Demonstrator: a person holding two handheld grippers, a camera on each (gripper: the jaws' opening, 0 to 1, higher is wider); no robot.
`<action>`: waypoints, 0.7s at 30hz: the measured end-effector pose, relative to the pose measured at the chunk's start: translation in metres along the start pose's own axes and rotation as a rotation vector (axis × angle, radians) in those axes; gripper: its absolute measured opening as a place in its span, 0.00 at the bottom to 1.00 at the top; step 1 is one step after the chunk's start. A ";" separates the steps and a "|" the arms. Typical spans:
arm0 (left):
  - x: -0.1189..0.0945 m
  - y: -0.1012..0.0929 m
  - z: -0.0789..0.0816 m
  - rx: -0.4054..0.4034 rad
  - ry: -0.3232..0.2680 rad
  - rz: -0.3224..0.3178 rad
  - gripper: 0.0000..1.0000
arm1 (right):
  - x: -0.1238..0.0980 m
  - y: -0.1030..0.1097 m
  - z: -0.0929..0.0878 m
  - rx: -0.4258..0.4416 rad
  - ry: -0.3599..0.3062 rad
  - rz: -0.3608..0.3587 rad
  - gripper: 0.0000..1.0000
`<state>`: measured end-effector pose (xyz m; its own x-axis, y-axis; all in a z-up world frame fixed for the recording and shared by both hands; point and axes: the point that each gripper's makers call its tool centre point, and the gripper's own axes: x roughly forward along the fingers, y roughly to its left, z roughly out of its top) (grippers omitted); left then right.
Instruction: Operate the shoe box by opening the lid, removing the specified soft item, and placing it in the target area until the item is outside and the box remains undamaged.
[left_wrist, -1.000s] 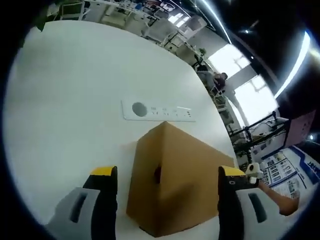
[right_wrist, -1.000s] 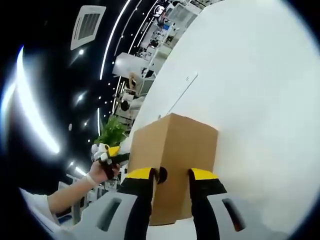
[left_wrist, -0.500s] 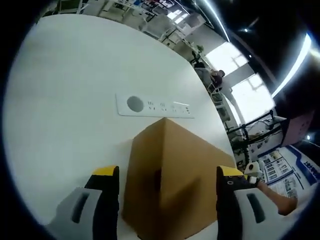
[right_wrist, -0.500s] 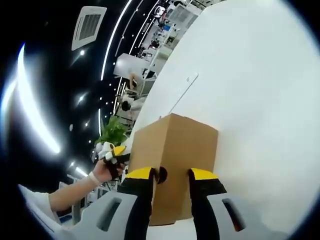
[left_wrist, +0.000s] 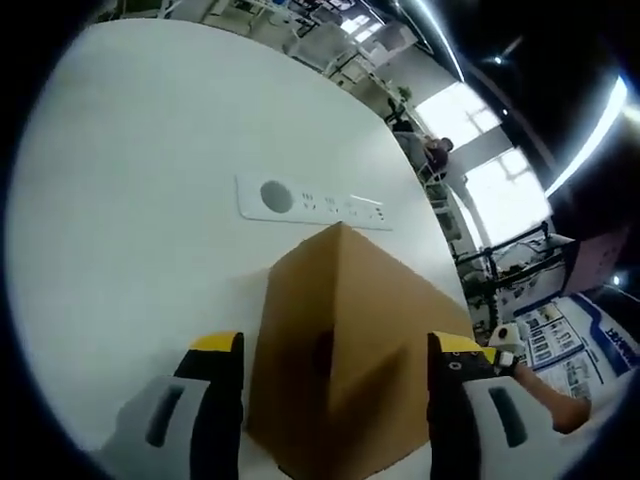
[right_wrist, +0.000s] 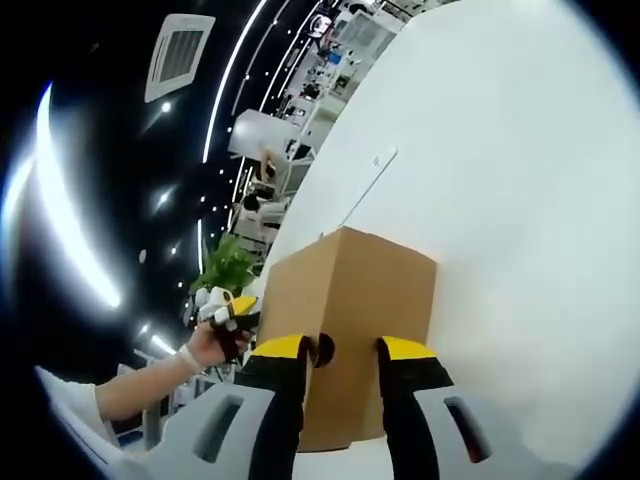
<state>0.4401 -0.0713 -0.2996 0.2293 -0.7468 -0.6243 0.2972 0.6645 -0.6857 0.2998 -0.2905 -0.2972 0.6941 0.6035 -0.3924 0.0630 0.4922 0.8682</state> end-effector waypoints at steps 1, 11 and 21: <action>-0.001 0.001 -0.001 -0.005 0.001 -0.002 0.75 | 0.000 0.000 0.000 -0.002 -0.001 -0.001 0.27; -0.001 -0.005 -0.009 -0.051 0.002 -0.053 0.61 | 0.000 0.000 -0.001 -0.005 0.002 -0.004 0.27; -0.002 -0.002 -0.011 -0.043 0.001 -0.030 0.54 | 0.000 0.000 -0.002 -0.005 0.004 -0.002 0.27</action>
<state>0.4285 -0.0711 -0.3014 0.2197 -0.7663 -0.6038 0.2641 0.6425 -0.7193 0.2988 -0.2894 -0.2983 0.6914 0.6045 -0.3955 0.0608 0.4969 0.8657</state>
